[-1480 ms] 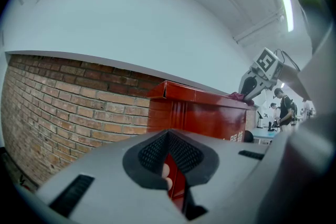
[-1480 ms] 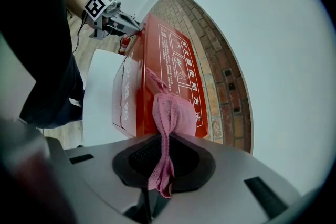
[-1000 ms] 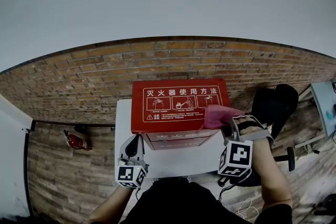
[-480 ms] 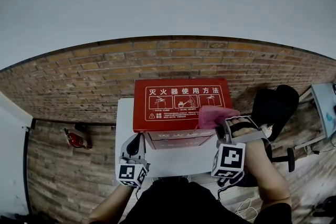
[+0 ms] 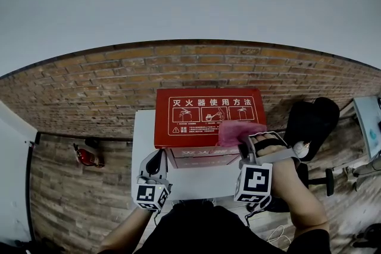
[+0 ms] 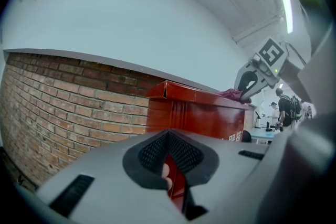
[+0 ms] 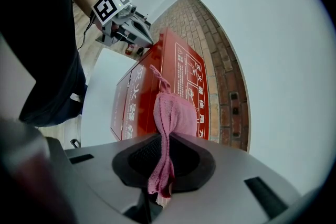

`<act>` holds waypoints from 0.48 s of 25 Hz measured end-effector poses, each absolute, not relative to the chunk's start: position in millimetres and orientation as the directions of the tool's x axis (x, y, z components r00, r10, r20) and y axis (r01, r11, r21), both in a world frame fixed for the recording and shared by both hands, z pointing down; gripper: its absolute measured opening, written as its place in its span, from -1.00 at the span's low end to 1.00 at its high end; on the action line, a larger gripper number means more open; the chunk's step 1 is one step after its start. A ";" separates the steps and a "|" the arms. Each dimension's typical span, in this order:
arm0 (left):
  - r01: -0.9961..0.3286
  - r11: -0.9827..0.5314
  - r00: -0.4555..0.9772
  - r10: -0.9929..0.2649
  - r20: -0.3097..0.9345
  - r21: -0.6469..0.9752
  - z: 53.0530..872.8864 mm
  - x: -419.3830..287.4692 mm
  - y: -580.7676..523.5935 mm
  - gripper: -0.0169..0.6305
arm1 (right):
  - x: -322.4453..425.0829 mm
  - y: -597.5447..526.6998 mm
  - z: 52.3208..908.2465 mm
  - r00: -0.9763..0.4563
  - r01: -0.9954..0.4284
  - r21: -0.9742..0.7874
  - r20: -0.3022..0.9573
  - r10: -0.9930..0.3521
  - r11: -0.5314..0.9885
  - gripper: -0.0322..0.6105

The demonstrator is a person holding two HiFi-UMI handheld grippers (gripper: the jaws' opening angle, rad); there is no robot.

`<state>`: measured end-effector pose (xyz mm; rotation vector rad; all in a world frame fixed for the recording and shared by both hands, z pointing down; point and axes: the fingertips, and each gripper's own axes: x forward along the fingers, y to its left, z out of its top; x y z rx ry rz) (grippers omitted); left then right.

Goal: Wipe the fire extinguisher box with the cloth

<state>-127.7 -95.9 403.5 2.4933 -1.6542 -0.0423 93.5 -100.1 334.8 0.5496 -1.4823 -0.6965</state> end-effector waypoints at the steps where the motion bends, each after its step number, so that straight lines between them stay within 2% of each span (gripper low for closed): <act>1: -0.914 -0.381 0.392 -0.918 0.058 0.139 403.2 -127.8 -96.1 -0.90 | 92.0 -100.4 334.8 -0.040 0.084 0.715 0.699 -0.714 0.695 -0.74; 12: -0.907 -0.396 0.409 -0.909 0.078 0.143 405.0 -127.0 -95.5 -0.90 | 78.3 -102.9 332.5 -0.040 0.101 0.725 0.688 -0.725 0.682 -0.74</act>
